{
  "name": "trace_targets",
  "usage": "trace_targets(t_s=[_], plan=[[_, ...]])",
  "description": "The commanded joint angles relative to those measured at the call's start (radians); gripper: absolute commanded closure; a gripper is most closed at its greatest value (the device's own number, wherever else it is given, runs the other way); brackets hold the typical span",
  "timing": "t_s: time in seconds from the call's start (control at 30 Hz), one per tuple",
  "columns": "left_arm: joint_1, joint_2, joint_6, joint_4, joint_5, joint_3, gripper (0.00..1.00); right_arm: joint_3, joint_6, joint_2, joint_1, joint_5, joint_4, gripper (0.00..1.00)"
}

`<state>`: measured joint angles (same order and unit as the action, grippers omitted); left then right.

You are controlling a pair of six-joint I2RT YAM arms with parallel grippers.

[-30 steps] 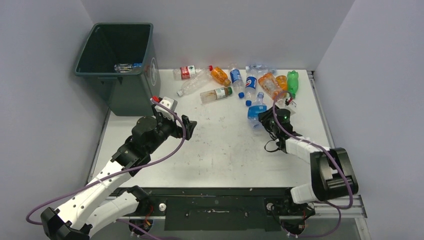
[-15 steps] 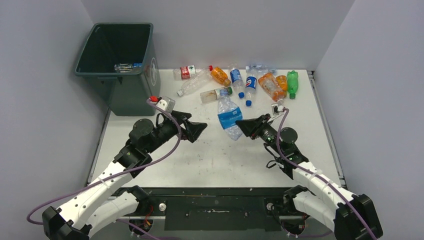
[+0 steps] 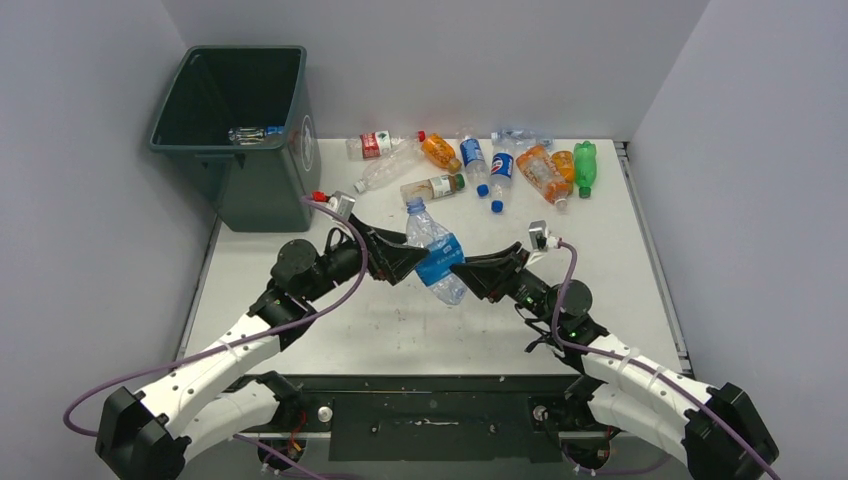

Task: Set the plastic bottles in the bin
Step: Pick up the plastic bottle at the center of the board.

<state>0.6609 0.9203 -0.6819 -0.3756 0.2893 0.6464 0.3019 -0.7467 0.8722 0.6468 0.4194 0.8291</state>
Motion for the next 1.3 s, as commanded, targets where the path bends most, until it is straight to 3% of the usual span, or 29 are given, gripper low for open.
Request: trace_targets(t_s=[0.0, 0.17, 0.27, 0.33, 0.4, 0.47, 0.57, 0.67, 0.87, 1.1, 1.2, 1.27], plan=[[-0.003, 0.033, -0.067, -0.149, 0.075, 0.005, 0.05, 0.007, -0.056, 0.025, 0.015, 0.007, 0.214, 0.88], [-0.003, 0.101, -0.123, -0.21, 0.161, 0.028, 0.46, 0.041, -0.062, 0.048, 0.022, 0.062, 0.205, 0.87], [-0.001, 0.122, -0.144, -0.239, 0.196, 0.045, 0.68, 0.068, -0.045, 0.036, 0.026, 0.106, 0.14, 0.79], [-0.001, 0.125, -0.145, -0.249, 0.212, 0.051, 0.77, 0.092, -0.022, 0.013, 0.027, 0.126, 0.054, 0.63], [-0.002, 0.123, -0.138, -0.253, 0.229, 0.067, 0.87, 0.121, 0.01, -0.023, 0.027, 0.135, -0.06, 0.33], [-0.004, 0.117, -0.108, -0.229, 0.248, 0.089, 0.98, 0.156, 0.061, -0.066, 0.027, 0.126, -0.201, 0.14], [-0.007, 0.112, -0.057, -0.17, 0.292, 0.133, 1.0, 0.21, 0.162, -0.124, 0.027, 0.107, -0.398, 0.03], [-0.008, 0.129, -0.053, -0.177, 0.383, 0.169, 1.0, 0.243, 0.211, -0.146, 0.027, 0.115, -0.5, 0.0], [-0.007, 0.197, -0.164, -0.271, 0.556, 0.219, 1.0, 0.291, 0.247, -0.132, 0.028, 0.166, -0.548, 0.07], [0.0, 0.222, -0.215, -0.317, 0.558, 0.239, 1.0, 0.325, 0.266, -0.086, 0.045, 0.189, -0.574, 0.06], [0.007, 0.235, -0.232, -0.329, 0.55, 0.246, 1.0, 0.306, 0.241, -0.077, 0.049, 0.184, -0.528, 0.0], [0.014, 0.244, -0.246, -0.352, 0.546, 0.244, 1.0, 0.291, 0.21, -0.061, 0.051, 0.208, -0.476, 0.03]])
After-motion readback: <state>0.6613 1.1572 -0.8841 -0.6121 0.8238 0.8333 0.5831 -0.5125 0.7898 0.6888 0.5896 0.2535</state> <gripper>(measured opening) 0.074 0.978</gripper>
